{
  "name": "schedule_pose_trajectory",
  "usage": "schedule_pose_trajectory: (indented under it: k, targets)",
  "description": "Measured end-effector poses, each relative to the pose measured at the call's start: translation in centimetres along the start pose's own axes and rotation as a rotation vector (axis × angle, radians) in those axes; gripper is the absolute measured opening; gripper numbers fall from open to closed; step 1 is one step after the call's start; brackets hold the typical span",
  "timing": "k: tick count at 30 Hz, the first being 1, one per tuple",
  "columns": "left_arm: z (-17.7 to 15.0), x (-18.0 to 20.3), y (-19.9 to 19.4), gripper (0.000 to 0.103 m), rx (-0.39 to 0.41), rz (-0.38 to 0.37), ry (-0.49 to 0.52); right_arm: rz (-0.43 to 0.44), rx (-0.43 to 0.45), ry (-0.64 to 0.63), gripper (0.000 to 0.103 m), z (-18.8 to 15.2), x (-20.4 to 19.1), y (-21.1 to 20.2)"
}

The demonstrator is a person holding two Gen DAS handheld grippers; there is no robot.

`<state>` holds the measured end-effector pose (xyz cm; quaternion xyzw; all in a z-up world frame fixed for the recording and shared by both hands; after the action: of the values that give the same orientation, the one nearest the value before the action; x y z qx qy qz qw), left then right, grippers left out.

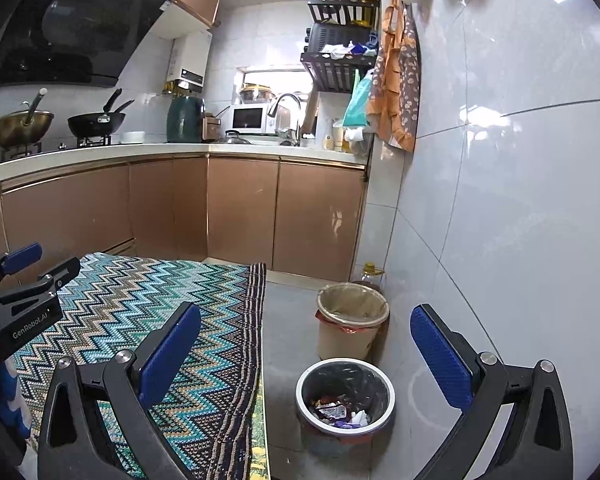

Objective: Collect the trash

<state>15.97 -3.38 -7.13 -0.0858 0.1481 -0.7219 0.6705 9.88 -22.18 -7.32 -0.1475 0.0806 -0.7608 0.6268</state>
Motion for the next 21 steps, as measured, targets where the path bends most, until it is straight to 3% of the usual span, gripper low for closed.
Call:
schedule_pose_trajectory:
  k: [21]
  targets:
    - [-0.2, -0.1, -1.8, 0.064, 0.044, 0.007, 0.002, 0.002, 0.020, -0.008, 0.103, -0.2, -0.1, -1.3]
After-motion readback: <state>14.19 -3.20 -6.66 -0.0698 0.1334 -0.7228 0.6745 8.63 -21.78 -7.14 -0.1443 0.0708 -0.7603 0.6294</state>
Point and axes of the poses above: each gripper's, at about its wrist camera, not at the fingertips, and y roughly the way its jaws point, x to its right, z to its top, the point moved 8 cm from there along y, roughly the way its jaws point, and after that the axes turned 1 degree about y, right-handed, at the moved point
